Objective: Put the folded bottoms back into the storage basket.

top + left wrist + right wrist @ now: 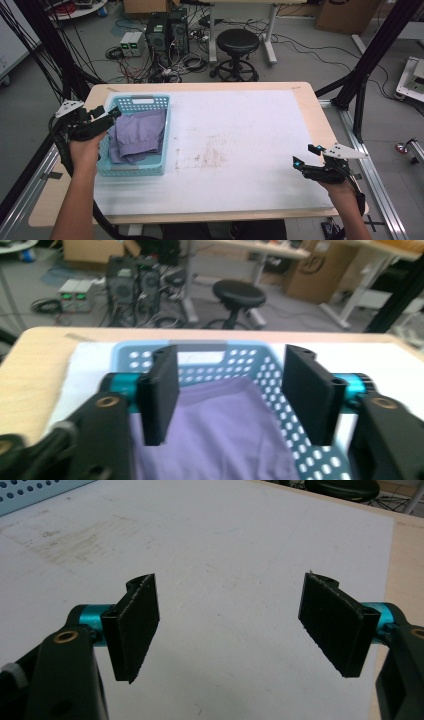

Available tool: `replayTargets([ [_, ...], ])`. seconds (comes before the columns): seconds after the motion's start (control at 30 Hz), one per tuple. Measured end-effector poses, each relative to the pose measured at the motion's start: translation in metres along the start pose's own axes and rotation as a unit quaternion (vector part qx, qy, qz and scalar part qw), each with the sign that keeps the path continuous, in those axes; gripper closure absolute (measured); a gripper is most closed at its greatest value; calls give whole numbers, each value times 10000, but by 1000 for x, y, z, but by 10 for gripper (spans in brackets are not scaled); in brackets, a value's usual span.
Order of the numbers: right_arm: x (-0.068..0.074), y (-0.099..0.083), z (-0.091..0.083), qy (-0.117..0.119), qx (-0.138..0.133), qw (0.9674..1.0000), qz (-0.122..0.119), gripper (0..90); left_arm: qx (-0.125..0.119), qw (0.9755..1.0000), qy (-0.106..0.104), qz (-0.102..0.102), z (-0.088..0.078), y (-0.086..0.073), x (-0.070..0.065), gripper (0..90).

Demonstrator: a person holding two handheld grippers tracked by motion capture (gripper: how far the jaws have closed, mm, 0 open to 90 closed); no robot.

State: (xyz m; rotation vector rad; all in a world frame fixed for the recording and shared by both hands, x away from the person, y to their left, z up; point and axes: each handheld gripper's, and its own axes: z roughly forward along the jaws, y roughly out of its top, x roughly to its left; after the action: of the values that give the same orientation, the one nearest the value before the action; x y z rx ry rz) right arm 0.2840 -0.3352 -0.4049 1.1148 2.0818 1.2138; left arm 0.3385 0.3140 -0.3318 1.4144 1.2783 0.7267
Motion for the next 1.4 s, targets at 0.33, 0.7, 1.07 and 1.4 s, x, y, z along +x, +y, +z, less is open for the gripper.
replayTargets([
  [0.33, 3, 4, 1, 22, -53, 10000, -50, 245, -412, 9971, -606, 183, -3, -16, -25, 256],
  [0.7, 5, 6, 0, 35, -50, 9999, -115, 245, -418, 9853, -1576, 501, 8, -39, -75, 256],
  [1.07, 8, 9, -1, 3, -94, 9998, -163, 245, -317, 9742, -2000, 996, 20, -58, -126, 256],
  [1.4, 9, 9, 0, 32, -91, 9998, -157, 245, -156, 9696, -2212, 1035, 28, -74, -148, 256],
])
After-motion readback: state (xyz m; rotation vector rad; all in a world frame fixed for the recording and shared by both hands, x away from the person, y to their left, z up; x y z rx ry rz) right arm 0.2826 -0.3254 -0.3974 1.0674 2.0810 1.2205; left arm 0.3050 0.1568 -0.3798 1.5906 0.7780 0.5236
